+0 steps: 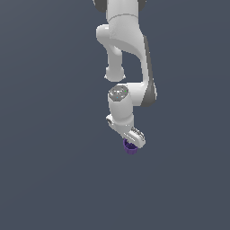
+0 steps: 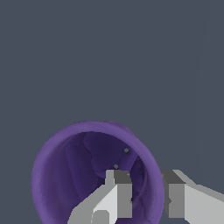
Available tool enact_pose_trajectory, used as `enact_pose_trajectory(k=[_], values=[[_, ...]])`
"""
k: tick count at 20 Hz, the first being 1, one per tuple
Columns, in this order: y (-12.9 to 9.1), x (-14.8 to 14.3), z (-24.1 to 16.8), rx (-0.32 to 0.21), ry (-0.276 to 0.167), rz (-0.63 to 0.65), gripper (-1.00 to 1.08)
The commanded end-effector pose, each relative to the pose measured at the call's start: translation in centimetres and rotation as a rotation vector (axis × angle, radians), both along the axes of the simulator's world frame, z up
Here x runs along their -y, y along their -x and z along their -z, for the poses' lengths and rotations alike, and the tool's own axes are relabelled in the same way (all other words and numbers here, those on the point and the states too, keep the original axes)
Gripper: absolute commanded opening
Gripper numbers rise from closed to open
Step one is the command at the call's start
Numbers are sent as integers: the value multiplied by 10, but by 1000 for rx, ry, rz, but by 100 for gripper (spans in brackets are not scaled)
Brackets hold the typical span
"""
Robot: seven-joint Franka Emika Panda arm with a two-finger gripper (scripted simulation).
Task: Pick up the object and move it to a goal position.
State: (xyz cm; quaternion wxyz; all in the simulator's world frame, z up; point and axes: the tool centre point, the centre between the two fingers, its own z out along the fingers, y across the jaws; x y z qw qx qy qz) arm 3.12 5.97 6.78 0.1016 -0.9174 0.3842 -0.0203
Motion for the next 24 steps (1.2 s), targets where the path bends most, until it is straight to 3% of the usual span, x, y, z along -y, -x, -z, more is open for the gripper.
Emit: enact_pose_trajectory(k=[1,11,24], values=[[0,-1,-7,3,0,0,-100],[11,-12,-69,2,0,1,-100],[36,-39,-219,2,2,2,-100]])
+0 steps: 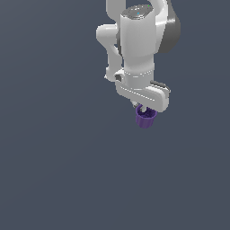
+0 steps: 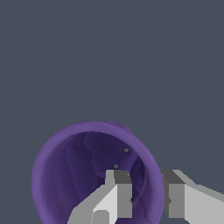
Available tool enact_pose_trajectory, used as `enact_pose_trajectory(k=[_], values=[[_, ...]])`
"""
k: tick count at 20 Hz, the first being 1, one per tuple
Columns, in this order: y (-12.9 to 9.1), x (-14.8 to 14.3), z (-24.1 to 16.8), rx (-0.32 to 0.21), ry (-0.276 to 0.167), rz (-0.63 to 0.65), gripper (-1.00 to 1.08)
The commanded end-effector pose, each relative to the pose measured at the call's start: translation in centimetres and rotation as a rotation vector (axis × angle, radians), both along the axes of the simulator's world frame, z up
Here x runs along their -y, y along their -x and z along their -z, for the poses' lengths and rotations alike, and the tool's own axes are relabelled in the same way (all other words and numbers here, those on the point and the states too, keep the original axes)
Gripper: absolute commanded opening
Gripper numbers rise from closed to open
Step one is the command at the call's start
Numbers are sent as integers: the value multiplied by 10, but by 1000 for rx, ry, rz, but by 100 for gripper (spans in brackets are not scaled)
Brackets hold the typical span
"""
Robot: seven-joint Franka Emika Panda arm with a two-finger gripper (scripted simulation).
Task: Pick up the object and move it to a goal position.
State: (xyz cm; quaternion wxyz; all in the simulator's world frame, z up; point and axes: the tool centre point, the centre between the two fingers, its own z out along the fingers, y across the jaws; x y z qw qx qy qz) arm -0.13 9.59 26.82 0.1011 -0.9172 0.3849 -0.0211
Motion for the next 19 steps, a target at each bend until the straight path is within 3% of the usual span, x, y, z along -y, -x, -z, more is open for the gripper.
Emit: enact_pose_trajectory(k=[1,10,19], values=[[5,-5,-29,1,1,1,-100],[14,-19,-102,1,1,-1,-100],[15,-24,-125,1,-1,-2,-100]])
